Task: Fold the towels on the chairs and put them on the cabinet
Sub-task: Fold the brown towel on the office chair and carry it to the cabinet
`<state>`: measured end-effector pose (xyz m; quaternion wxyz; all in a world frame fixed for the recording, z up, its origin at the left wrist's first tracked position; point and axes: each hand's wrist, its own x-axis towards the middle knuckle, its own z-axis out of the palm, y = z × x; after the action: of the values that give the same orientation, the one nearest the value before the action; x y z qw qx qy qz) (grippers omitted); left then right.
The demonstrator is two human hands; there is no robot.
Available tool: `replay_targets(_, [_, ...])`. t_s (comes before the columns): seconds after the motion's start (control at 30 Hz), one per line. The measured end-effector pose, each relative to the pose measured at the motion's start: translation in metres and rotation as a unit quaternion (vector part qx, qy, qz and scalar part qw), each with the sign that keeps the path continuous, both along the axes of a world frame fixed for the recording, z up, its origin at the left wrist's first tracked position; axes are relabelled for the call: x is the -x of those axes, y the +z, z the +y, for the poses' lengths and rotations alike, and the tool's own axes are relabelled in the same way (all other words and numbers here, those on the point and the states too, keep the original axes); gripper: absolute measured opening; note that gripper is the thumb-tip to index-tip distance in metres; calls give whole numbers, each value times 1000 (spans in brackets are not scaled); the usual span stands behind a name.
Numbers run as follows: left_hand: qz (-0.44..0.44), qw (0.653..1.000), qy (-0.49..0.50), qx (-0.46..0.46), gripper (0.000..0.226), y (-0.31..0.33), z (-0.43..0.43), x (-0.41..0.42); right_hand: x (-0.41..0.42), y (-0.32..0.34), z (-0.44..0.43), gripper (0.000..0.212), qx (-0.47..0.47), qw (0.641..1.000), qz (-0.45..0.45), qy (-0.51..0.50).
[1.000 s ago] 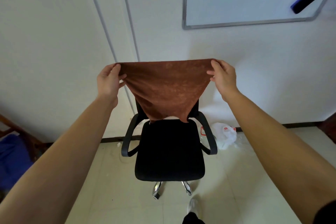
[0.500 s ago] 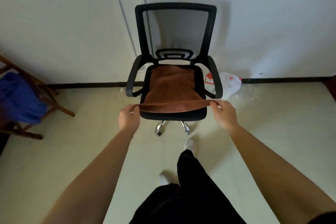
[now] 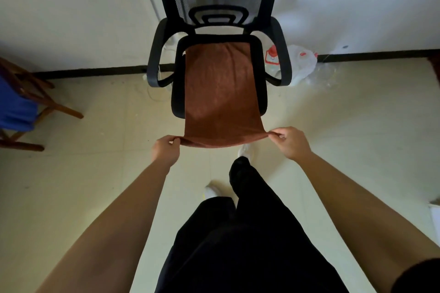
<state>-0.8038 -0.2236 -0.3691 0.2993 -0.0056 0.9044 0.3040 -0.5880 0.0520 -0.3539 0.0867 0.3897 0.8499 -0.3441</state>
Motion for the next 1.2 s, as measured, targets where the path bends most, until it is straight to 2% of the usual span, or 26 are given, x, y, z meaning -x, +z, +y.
replay_targets(0.13, [-8, 999, 49, -18, 25, 1, 24, 27, 25, 3, 23, 26, -15, 1000, 21, -6])
replay_targets(0.27, [-32, 990, 117, -74, 22, -2, 57, 72, 71, -1, 64, 26, -17, 999, 36, -9])
replay_targets(0.43, [-86, 966, 208, -126, 17, -3, 114, 129, 142, -11, 118, 30, 0, 999, 35, -6])
replay_targets(0.57, [-124, 934, 297, -157, 13, -9, 169, 168, 199, -33, 165, 30, 89, 993, 48, -63])
replay_targets(0.63, [-128, 919, 330, -176, 13, -14, 197, 187, 228, -45, 186, 24, 155, 978, 64, -121])
replay_targets(0.73, [-144, 898, 362, -203, 18, -33, 231, 220, 267, -63, 212, 21, 197, 959, 90, -184])
replay_targets(0.83, [-150, 899, 353, -210, 23, -53, 254, 247, 292, -86, 231, 22, 205, 951, 91, -212])
replay_targets(0.93, [-98, 930, 320, -153, 12, -87, 279, 278, 319, -126, 251, 19, 149, 965, 80, -199])
replay_targets(1.07, [-24, 973, 220, -73, 12, -143, 292, 320, 345, -175, 269, 28, 52, 983, 31, -176])
replay_targets(1.2, [35, 998, 29, 51, 27, -185, 300, 352, 357, -223, 276, 32, -2, 986, 11, -168])
